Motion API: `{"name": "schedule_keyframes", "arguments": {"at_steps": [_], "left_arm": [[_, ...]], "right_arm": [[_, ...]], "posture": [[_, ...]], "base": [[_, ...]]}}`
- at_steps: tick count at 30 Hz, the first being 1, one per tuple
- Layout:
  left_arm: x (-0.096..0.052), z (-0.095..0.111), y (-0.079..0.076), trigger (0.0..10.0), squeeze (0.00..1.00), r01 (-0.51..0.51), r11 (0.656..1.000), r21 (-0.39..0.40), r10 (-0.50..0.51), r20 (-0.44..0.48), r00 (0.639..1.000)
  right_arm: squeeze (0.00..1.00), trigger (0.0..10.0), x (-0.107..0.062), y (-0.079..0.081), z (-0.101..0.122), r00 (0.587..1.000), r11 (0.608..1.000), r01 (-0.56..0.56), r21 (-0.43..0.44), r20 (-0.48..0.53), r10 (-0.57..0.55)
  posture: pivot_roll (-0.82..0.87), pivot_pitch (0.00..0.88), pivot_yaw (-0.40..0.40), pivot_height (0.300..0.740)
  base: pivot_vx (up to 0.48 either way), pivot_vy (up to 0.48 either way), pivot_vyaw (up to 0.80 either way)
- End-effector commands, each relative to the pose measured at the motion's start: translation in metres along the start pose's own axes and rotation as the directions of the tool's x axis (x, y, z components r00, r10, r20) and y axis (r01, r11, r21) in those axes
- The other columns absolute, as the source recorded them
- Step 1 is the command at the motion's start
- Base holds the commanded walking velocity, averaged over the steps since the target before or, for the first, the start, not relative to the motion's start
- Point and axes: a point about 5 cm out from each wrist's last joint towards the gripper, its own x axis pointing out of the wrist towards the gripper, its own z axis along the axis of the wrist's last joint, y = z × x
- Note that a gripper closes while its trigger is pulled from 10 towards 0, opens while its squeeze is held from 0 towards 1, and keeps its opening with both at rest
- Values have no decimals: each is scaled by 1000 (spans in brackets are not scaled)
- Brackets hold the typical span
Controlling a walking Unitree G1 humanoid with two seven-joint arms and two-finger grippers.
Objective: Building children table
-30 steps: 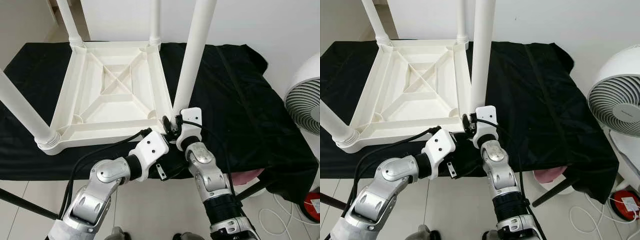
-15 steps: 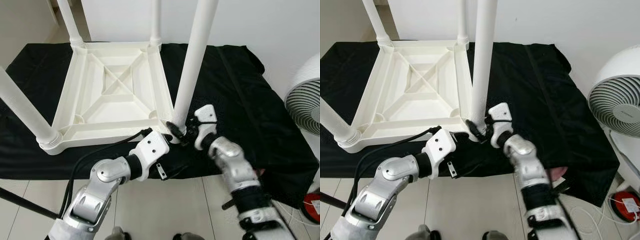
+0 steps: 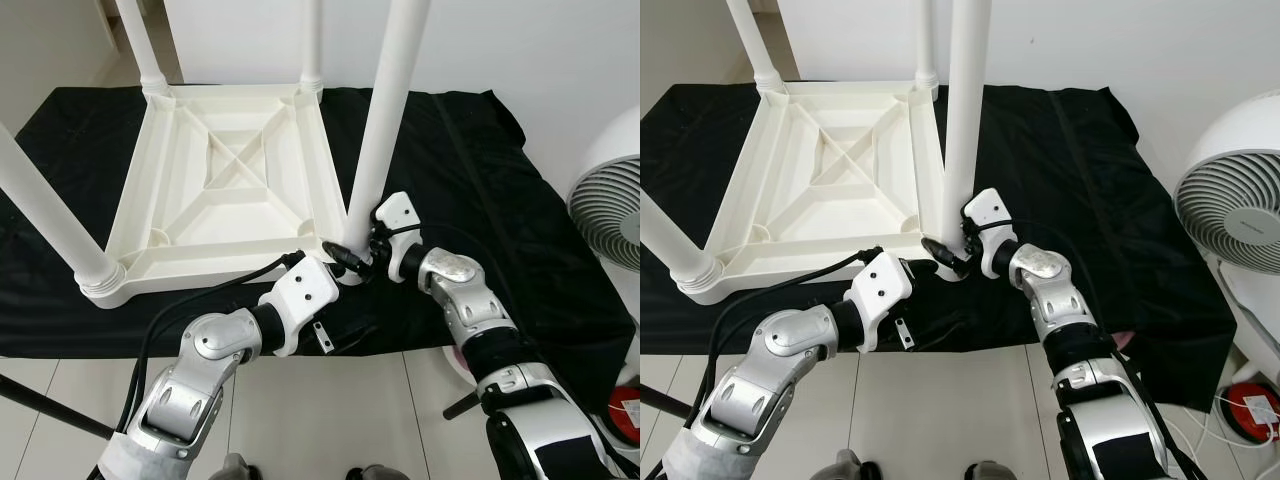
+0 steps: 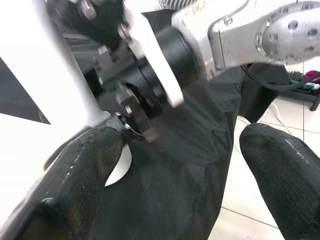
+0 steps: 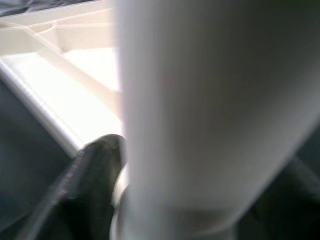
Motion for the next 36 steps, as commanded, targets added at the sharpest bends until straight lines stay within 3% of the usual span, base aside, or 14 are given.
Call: {"name": "schedule_keyframes", "arguments": {"at_steps": [1, 10, 11, 23, 25, 27, 31, 35, 36], "left_arm": [[-2, -2, 4, 10000, 0, -70, 998, 1, 70, -10, 998], [-2, -2, 5, 10000, 0, -74, 997, 2, 74, -12, 997], [-2, -2, 5, 10000, 0, -72, 997, 2, 72, -12, 997], [-2, -2, 2, 10000, 0, -62, 998, -3, 62, -10, 998], [-1, -3, 1, 10000, 0, -59, 998, -5, 59, -11, 998], [-1, -3, 1, 10000, 0, -58, 998, -5, 58, -10, 998], [-1, -3, 0, 10000, 0, -51, 999, -7, 51, -11, 999], [-1, -3, 0, 10000, 0, -49, 999, -7, 49, -12, 999], [-1, -3, -1, 10000, 0, -46, 999, -7, 46, -12, 999]], "right_arm": [[0, 0, 8, 8, -4, 997, 998, -70, -8, -26, 69], [0, 0, 8, 5, -10, 995, 995, -95, -3, -29, 95], [0, 10000, 7, 3, -9, 997, 997, -77, -3, -24, 76], [0, 10000, -4, -10, -5, 987, 987, 157, 42, 29, -159], [0, 10000, -7, -6, -2, 961, 958, 269, 101, 45, -274], [0, 10000, -7, -6, -2, 958, 955, 277, 106, 46, -283], [0, 10000, -8, 9, -2, 915, 909, 389, 150, 53, -400], [0, 10000, -8, 13, -2, 902, 894, 417, 163, 50, -429], [0, 10000, -7, 20, -2, 884, 875, 450, 177, 48, -464]], "posture": [[-50, 53, 14, 740], [-50, 53, 14, 740], [-52, 53, 17, 740], [-58, 58, 11, 740], [-59, 55, 6, 740], [-59, 55, 6, 740], [-64, 53, 7, 740], [-64, 53, 7, 740], [-67, 53, 8, 740]], "base": [[0, 0, 0], [0, 0, 0], [0, 0, 0], [0, 0, 0], [0, 0, 0], [0, 0, 0], [0, 0, 0], [0, 0, 0], [0, 0, 0]]}}
